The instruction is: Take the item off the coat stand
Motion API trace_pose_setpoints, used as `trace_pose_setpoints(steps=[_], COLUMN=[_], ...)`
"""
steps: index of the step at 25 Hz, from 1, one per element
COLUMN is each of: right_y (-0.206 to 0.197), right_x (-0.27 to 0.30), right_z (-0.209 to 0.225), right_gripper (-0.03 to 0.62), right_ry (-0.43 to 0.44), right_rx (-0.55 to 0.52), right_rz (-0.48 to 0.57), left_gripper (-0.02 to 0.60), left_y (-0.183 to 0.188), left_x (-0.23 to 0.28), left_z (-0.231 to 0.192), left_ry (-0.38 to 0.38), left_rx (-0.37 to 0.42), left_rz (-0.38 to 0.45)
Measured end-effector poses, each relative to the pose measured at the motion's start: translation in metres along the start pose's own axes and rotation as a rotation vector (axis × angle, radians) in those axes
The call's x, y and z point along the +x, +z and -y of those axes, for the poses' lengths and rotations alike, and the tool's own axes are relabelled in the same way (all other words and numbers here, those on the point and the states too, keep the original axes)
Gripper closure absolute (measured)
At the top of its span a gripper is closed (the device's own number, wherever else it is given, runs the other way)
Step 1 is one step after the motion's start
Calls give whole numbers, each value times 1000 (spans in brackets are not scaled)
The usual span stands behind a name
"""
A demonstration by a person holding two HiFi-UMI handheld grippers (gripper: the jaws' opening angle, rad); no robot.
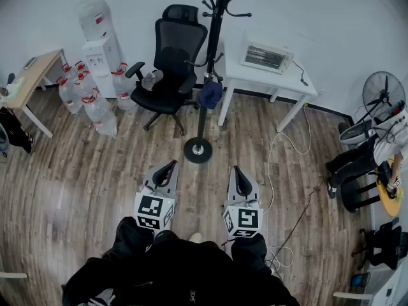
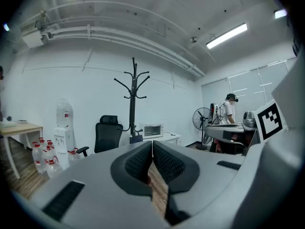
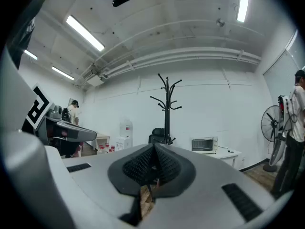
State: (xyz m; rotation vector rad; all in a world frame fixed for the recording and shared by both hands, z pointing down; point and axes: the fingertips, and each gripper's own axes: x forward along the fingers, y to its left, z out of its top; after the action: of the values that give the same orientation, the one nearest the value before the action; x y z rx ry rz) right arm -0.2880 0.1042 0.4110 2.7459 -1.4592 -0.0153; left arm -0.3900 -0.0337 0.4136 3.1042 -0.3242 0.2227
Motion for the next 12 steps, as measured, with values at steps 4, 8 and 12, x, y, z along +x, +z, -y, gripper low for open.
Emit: trace_pose_setpoints(steps=[4,8,12], right_y=[-2,0,2], right_x=[-1,-4,-14], right_z=[4,10,18], right_gripper=[579,579,579], right_ry=[2,-3,-15], right_rx=[-5,9,4], right_rz=[-1,10,21], left_gripper=[555,555,555], left_y=[-1,1,2], left_x=[3,3,3], left_z=[4,8,21], left_ry=[2,3,-6], left_rx=[-3,-2,1], left_rz=[2,5,12])
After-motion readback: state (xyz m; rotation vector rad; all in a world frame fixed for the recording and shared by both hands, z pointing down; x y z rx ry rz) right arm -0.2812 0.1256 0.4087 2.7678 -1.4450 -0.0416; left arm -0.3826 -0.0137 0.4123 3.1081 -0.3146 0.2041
